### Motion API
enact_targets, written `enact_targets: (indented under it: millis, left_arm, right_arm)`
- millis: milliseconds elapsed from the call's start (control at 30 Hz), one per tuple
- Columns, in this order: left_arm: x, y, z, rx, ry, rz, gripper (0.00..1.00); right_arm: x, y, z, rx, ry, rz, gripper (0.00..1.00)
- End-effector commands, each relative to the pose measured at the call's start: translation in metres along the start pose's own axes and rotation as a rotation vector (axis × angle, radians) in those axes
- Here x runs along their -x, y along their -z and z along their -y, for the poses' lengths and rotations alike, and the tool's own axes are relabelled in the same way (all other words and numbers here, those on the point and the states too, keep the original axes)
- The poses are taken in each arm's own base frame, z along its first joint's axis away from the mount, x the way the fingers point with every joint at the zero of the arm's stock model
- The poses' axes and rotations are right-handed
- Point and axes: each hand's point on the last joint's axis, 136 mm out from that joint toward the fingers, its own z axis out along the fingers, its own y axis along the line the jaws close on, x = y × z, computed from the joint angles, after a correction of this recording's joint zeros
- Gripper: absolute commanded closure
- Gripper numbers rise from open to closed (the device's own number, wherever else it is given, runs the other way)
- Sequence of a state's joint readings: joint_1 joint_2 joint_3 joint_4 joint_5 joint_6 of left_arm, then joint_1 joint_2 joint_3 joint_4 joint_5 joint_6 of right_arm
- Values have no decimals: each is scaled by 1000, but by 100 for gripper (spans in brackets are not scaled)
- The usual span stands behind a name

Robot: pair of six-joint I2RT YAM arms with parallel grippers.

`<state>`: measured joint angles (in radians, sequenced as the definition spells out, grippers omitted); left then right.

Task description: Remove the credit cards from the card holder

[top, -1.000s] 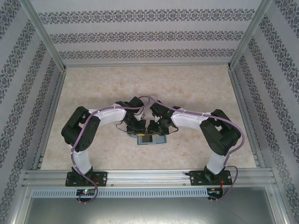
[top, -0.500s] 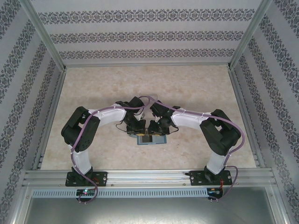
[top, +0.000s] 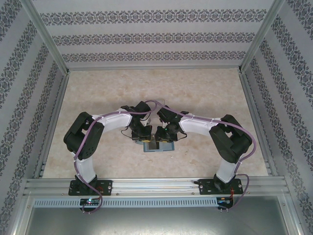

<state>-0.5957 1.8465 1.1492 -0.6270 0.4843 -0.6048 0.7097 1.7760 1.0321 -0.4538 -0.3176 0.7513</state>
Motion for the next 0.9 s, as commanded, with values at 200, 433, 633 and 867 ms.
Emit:
enact_targets:
  millis: [200,433,633,867]
  left_arm:
    - [-3,14,-5,64,-23,17,93]
    - [-4,4,-5,46,-17,-6,91]
    - [-5,-6,-5,27,-8,-26,90]
    - [-14,-21,-24,87,15,-78,94]
  right_arm:
    - [-2,2,4,-38,18,-9,70]
    - [-1,3,3,-37,20,-7,70]
    - [-2,1,4,-36,18,-12,70]
    - [-2,4,-1,-8,11,-5,71]
